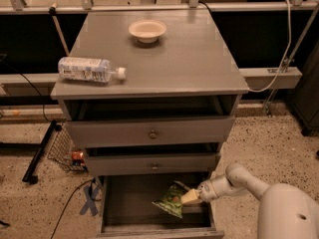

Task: Pick green jalapeno chip bag from bottom drawer and place on counter

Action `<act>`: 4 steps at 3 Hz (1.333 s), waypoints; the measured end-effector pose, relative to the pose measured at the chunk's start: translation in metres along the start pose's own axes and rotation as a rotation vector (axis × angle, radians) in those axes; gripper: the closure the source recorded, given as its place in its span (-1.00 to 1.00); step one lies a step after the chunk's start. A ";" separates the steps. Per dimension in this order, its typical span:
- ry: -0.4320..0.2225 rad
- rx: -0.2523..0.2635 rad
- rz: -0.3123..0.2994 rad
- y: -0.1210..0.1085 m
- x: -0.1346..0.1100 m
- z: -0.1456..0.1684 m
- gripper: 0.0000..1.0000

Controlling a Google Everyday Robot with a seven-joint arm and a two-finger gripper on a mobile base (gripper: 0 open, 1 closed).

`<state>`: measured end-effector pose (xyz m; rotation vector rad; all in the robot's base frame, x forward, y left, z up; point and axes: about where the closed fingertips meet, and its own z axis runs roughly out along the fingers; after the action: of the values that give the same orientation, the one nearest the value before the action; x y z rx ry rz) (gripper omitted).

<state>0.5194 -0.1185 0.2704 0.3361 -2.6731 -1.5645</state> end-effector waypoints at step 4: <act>-0.114 -0.007 -0.177 0.109 0.062 -0.088 1.00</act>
Offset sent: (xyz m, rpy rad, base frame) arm -0.0123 -0.0220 0.0319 -0.0027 -0.0608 -0.0388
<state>0.4518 -0.1543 0.4029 0.5113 -2.7903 -1.6884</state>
